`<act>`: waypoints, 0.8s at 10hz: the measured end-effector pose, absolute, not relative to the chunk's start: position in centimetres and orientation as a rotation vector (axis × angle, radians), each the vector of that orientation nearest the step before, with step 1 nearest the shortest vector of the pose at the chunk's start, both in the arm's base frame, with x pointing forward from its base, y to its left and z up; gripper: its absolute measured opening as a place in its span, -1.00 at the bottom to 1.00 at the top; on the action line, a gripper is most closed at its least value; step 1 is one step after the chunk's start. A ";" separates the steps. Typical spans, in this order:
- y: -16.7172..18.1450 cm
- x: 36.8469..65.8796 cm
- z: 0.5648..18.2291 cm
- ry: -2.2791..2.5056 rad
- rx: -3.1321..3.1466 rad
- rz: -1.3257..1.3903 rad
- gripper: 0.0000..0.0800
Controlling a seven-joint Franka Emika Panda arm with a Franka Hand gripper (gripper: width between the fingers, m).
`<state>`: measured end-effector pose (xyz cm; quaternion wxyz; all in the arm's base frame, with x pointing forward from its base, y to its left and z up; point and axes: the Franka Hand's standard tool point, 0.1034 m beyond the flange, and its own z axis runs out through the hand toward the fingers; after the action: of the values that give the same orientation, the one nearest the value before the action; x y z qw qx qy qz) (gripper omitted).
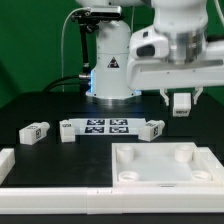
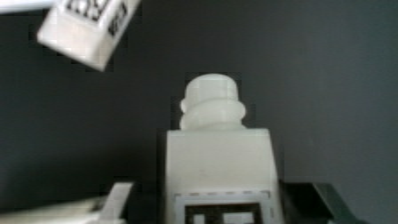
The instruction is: Assemble one leg
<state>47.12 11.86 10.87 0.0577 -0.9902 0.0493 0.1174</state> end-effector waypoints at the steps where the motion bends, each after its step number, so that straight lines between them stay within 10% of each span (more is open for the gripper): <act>1: 11.7 48.9 11.3 0.114 -3.018 0.198 -0.28; 8: 12.2 55.5 11.1 -0.123 -2.989 -0.366 -0.27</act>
Offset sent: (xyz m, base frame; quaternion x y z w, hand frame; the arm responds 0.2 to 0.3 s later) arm 0.0000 0.0000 0.0000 0.0000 0.1790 0.0000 0.9838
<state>55.46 12.15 11.07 0.0639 -0.9897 -0.0409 -0.1213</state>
